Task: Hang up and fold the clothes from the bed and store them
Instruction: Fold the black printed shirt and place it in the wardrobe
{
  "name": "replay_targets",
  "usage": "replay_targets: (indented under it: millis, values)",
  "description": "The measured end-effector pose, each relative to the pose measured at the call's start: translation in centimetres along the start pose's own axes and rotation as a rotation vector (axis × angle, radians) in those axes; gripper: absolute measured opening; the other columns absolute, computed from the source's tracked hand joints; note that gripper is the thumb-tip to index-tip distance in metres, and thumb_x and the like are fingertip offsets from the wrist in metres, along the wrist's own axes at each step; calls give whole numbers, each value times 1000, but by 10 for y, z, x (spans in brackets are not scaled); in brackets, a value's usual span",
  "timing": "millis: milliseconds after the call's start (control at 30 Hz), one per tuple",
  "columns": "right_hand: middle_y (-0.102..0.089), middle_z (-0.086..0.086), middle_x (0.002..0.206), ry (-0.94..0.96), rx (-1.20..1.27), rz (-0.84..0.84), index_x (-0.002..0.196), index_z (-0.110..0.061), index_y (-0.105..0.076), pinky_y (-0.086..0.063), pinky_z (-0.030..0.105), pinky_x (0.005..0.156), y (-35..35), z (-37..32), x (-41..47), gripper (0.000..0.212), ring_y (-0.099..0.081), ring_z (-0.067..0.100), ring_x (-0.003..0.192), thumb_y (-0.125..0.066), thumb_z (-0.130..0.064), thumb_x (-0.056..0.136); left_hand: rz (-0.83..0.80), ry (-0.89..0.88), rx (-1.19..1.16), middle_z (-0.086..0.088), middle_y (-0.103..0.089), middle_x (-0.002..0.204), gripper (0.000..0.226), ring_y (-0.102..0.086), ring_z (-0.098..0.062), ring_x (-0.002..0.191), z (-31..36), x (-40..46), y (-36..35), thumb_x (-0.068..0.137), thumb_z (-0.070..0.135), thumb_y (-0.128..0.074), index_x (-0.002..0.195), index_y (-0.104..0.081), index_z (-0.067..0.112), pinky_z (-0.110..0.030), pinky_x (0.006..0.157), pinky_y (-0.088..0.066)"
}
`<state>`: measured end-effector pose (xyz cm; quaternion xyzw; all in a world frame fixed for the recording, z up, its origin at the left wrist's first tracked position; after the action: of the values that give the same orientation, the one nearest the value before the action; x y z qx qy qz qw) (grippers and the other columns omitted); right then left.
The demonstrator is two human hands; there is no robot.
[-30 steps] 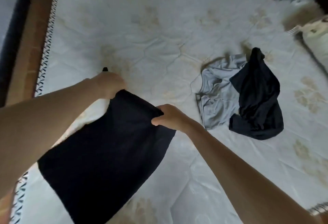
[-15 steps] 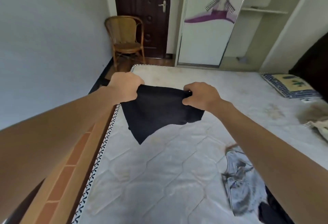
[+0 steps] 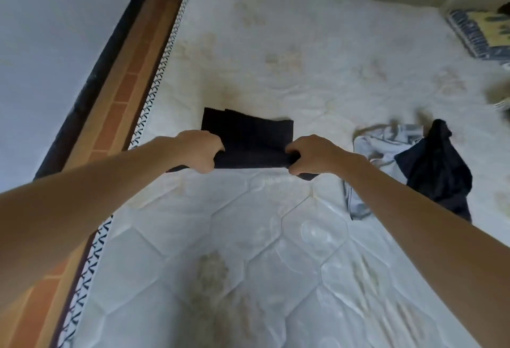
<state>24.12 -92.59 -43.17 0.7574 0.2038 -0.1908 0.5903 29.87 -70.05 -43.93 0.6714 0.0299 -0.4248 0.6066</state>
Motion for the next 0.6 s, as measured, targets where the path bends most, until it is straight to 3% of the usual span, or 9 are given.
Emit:
replay_targets:
  millis: [100,233,300,433,600]
  values:
    - [-55,-3,64,21,42,-302,71,-17,-56,-39,28,58,-72,10,-11,11,-54,16,65,-67,-16,72,-384,15,-124,-5,-61,85,25,-63,-23,78,14,-1,-70,68,4,-69,86,-57,18,-31,64,-47]
    - [-56,-6,63,18,55,-701,72,-22,-58,-42,26,55,-156,14,-40,12,-56,16,61,-70,-21,72,-763,-37,-48,-1,-62,104,42,-63,-23,99,44,-19,-146,70,19,-79,103,-54,25,-35,88,-54]
    - [-61,-7,64,20,54,-854,73,-24,-60,-47,28,59,-180,15,-53,14,-61,17,63,-74,-27,71,-874,-67,-54,1,-63,107,45,-63,-21,101,55,-26,-168,71,20,-82,106,-54,27,-33,90,-53]
    - [-72,-6,84,30,37,-996,85,-28,-66,-52,26,71,-200,15,-58,20,-71,15,83,-80,-34,71,-969,-78,-92,5,-62,106,50,-60,-18,105,59,-27,-191,73,19,-83,111,-53,28,-28,88,-50]
    - [-74,-8,85,-5,-8,-934,82,-34,-68,-58,35,82,-190,22,-27,26,-72,15,84,-83,-41,62,-864,-55,-142,5,-66,105,44,-64,-18,102,41,-1,-182,71,19,-84,104,-57,29,-35,95,-53]
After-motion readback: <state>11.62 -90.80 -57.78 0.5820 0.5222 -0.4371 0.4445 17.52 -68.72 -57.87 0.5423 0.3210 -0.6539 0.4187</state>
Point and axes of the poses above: each hand's wrist, its own x-axis towards the middle knuckle, its own y-axis out of the back of the hand, z = x × y, the point moved 2 cm from there along x, towards the middle knuckle
